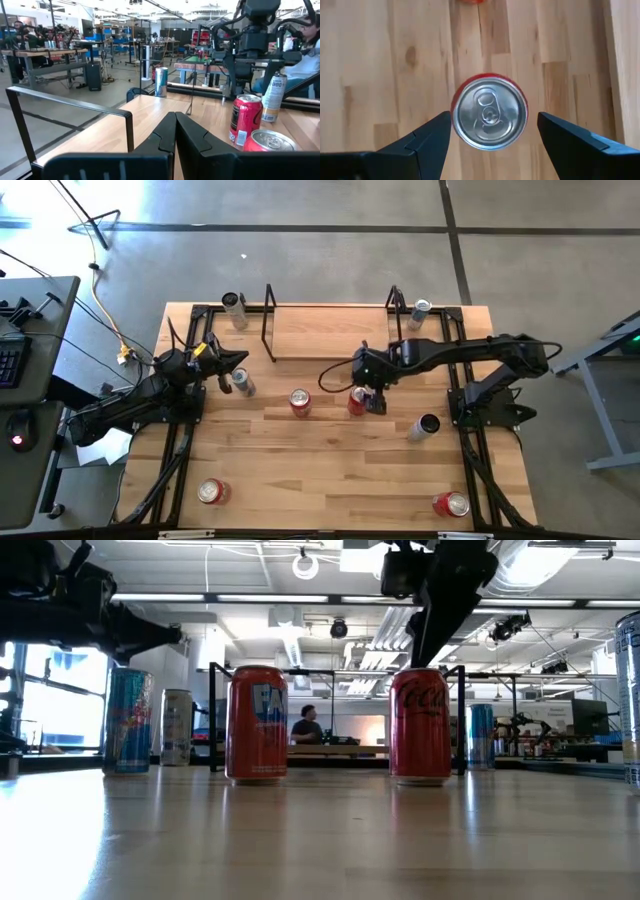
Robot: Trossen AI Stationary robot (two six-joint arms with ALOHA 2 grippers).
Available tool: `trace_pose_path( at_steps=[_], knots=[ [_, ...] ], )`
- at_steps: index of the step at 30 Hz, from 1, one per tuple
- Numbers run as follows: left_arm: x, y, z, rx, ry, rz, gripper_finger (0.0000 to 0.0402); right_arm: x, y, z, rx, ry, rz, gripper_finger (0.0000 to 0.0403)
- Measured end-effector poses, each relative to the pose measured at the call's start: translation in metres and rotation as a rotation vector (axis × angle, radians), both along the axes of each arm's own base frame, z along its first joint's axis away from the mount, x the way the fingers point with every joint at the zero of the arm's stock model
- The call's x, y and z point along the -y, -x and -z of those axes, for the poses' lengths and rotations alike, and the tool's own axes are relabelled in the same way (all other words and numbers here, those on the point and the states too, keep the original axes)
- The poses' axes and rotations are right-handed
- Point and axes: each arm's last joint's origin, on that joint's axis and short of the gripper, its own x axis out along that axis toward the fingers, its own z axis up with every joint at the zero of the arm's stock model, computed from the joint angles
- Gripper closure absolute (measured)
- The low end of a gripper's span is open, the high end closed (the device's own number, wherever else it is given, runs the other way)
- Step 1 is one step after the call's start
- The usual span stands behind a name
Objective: Place canned beverage on shelf
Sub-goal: Put the top red-black soda can on the shelf
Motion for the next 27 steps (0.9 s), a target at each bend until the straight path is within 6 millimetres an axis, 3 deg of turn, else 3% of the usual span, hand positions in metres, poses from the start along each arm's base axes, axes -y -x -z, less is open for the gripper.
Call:
trace_pose_path(
  at_steps=[8, 20, 27],
  knots=[
    [0.000, 0.000, 0.003, -0.032, -0.002, 0.000, 0.0401, -0.014, -0.011, 0.015, -0.030, 0.075, -0.074, 0.0121],
    [0.000, 0.000, 0.003, -0.036, -0.003, -0.008, 0.0401, -0.012, -0.022, 0.025, -0.017, 0.093, -0.099, 0.0122],
    [0.000, 0.000, 0.003, -0.042, -0.016, -0.011, 0.0401, -0.006, -0.027, 0.026, 0.020, 0.088, -0.046, 0.0154]
  ],
)
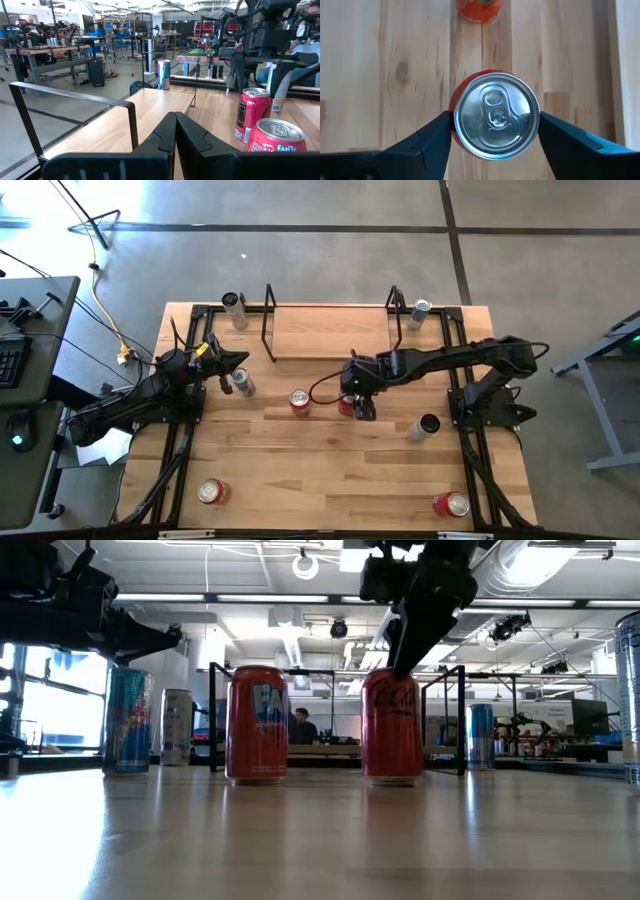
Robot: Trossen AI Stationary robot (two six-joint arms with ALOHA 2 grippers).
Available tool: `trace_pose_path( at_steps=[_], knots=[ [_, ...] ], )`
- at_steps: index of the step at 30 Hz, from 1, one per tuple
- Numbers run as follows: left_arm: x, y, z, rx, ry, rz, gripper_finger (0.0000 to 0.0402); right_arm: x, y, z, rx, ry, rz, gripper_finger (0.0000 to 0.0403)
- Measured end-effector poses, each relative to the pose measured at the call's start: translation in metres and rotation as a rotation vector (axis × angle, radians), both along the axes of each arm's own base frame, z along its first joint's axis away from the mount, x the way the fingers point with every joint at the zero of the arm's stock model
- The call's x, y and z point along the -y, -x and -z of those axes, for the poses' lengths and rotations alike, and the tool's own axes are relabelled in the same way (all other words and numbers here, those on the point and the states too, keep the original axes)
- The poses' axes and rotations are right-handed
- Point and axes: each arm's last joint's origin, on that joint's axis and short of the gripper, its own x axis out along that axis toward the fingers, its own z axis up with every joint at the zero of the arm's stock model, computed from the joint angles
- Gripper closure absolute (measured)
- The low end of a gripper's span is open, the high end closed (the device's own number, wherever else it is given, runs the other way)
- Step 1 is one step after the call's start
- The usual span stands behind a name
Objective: Place canned beverage on shelf
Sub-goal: Put the top red-black soda can on the shelf
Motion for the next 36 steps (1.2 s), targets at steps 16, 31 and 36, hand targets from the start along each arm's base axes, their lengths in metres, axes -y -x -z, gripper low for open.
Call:
trace_pose_path(
  at_steps=[16, 31, 36],
  knots=[
    [0.000, 0.000, 0.000, -0.008, -0.017, -0.002, 0.0401, 0.023, -0.003, -0.065, -0.007, 0.130, 0.080, 0.0173],
    [0.000, 0.000, 0.000, -0.002, 0.002, 0.000, 0.0401, 0.200, 0.059, -0.120, 0.075, 0.251, 0.172, 0.0173],
    [0.000, 0.000, -0.001, 0.009, -0.005, -0.001, 0.0401, 0.244, 0.079, -0.101, 0.081, 0.230, 0.201, 0.0173]
  ],
)
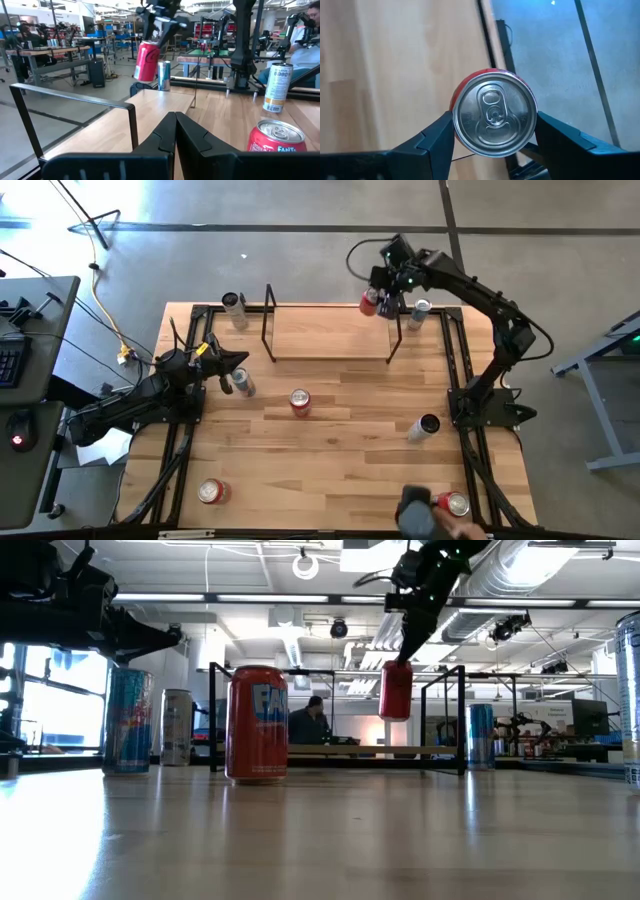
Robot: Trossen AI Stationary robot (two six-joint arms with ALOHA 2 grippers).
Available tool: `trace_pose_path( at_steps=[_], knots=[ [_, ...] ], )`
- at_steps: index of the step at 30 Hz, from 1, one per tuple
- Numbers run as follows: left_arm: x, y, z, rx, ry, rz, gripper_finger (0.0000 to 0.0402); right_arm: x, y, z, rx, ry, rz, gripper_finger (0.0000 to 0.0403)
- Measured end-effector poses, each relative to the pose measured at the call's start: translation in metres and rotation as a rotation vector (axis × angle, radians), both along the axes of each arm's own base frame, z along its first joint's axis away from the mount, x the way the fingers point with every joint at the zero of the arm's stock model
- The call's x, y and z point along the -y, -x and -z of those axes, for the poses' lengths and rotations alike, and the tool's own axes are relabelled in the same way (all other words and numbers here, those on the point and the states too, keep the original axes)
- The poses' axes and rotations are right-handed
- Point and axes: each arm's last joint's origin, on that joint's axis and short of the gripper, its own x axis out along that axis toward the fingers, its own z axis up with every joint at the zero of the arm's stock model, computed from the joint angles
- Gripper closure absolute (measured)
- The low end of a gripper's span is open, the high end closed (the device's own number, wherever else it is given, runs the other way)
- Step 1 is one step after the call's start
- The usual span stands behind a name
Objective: Place canned beverage on shelf
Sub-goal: Put the top red-black soda can on the shelf
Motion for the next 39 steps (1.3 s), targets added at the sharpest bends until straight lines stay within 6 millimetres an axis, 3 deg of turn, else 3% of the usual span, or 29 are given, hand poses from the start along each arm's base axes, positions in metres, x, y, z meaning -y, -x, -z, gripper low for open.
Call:
trace_pose_path(
  at_steps=[5, 10, 17, 25, 34, 39],
  knots=[
    [0.000, 0.000, -0.001, 0.004, -0.025, -0.010, 0.0401, 0.032, 0.006, 0.027, -0.030, -0.067, 0.025, 0.0173],
    [-0.001, -0.001, 0.000, -0.015, -0.031, -0.024, 0.0401, 0.046, 0.001, 0.045, -0.022, -0.109, 0.026, 0.0173],
    [-0.002, -0.001, 0.000, -0.027, -0.045, -0.029, 0.0401, 0.040, -0.005, 0.046, -0.013, -0.135, 0.016, 0.0173],
    [-0.002, -0.001, 0.000, -0.025, -0.037, -0.029, 0.0401, 0.036, -0.002, 0.033, -0.037, -0.180, 0.044, 0.0174],
    [-0.002, -0.001, 0.000, -0.018, -0.019, -0.027, 0.0401, 0.043, -0.006, 0.045, -0.038, -0.218, 0.046, 0.0172],
    [-0.002, -0.001, 0.000, -0.016, -0.016, -0.027, 0.0401, 0.044, -0.012, 0.047, -0.023, -0.205, 0.060, 0.0140]
  ],
)
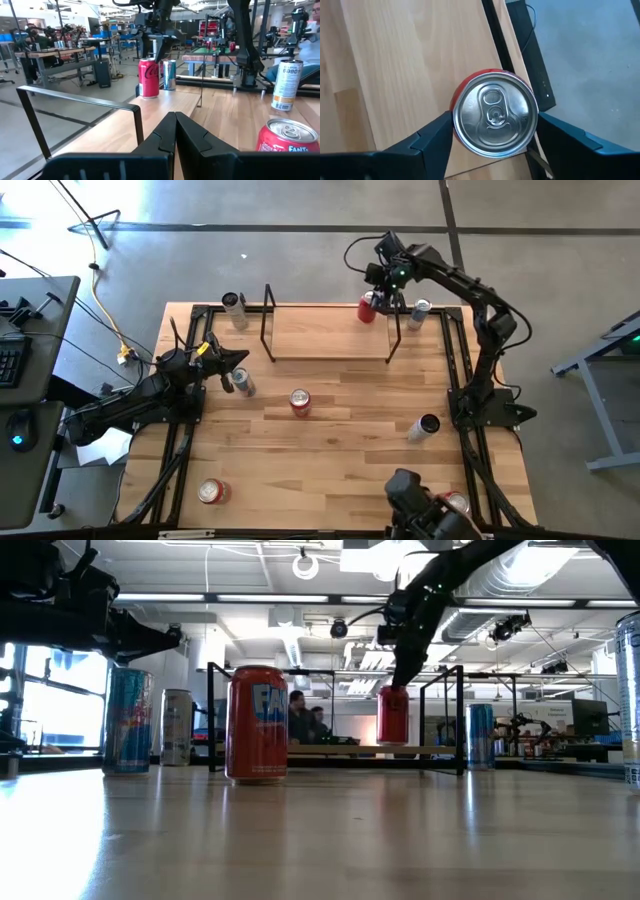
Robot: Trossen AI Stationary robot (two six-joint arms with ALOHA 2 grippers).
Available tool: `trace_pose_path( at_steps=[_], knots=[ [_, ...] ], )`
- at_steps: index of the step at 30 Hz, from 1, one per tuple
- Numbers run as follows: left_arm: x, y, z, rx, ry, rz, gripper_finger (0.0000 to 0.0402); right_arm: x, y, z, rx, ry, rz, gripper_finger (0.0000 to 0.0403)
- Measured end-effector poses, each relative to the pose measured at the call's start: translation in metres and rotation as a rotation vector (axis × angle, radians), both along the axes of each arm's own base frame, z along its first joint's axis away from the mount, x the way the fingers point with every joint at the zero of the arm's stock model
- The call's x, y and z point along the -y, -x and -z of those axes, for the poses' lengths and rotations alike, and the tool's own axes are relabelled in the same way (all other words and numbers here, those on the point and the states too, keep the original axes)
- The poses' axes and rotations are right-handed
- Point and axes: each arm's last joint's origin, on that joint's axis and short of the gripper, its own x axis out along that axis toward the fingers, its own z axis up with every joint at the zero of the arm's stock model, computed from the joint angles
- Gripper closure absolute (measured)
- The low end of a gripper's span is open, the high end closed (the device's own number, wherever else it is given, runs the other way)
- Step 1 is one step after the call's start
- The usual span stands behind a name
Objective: Place canned beverage on shelf
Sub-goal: Put the top red-black soda can on the shelf
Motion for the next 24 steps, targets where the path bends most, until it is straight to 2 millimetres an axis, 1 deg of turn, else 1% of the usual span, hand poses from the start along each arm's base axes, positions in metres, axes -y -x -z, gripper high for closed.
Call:
trace_pose_path(
  at_steps=[3, 11, 19, 24],
  knots=[
    [0.000, 0.000, 0.000, 0.002, 0.004, 0.001, 0.0401, -0.001, -0.001, 0.001, -0.014, 0.011, 0.003, 0.0130],
    [0.000, 0.000, 0.000, 0.002, 0.004, 0.000, 0.0401, -0.002, -0.001, 0.001, -0.027, 0.009, 0.002, 0.0125],
    [0.000, 0.000, 0.000, 0.002, 0.005, 0.001, 0.0401, -0.006, 0.002, -0.015, -0.060, -0.011, 0.007, 0.0124],
    [0.000, 0.000, 0.000, 0.002, 0.005, 0.001, 0.0401, -0.006, 0.002, -0.017, -0.062, -0.010, 0.009, 0.0124]
  ],
)
